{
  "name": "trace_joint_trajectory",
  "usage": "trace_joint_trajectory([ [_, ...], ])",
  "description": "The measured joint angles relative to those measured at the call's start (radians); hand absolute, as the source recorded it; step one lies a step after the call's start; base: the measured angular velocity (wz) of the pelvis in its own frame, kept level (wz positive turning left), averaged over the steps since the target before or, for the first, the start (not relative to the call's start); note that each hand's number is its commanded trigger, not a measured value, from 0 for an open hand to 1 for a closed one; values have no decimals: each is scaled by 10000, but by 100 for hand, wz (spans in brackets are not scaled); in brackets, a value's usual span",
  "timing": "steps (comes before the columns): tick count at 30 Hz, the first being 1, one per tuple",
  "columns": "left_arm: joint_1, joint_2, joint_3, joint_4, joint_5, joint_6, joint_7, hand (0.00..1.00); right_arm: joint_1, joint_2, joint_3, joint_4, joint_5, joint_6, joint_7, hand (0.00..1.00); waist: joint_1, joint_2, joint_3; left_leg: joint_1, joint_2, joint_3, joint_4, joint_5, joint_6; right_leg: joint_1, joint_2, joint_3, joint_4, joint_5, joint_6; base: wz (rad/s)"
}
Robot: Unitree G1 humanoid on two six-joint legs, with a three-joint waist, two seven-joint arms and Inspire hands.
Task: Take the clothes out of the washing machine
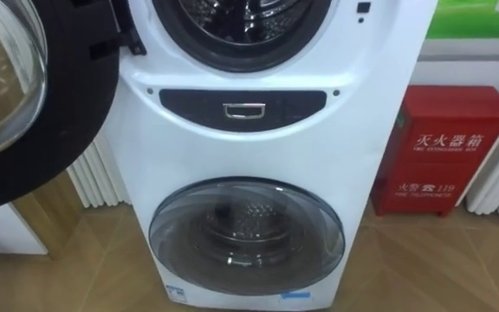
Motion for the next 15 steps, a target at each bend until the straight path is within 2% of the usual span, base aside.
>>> trace_joint_trajectory([
  [3,-611,530,429,-6,-1100,110,199,0,223,-333,-449,-75,-196,-24,137,0,-40,82,-11,32,-58,-36,8,46,22,80,-9,102,-157,-12,16,1],
  [7,-1117,1000,518,-666,-2353,160,374,0,737,-480,-727,-704,-291,-11,162,0,-47,152,-26,19,-72,-11,-7,51,31,28,-22,179,-151,-13,27,-5],
  [9,-1549,1370,529,-687,-2600,160,402,0,876,-503,-737,-1144,-714,-12,249,0,-47,198,-40,-12,-70,-9,-25,51,31,-50,-13,228,-138,-10,29,-10],
  [11,-2050,1882,518,-1393,-3072,242,557,0,1091,-501,-756,-1851,-984,-14,328,0,-234,215,-43,-41,-78,-46,-22,50,32,-62,-10,211,-141,-6,31,0],
  [15,-3091,2814,397,-2278,-3914,232,670,0,1274,-521,-755,-2406,-1159,-2,333,0,-194,313,-63,22,-79,12,-77,50,32,-81,-15,331,-123,10,41,-6],
])
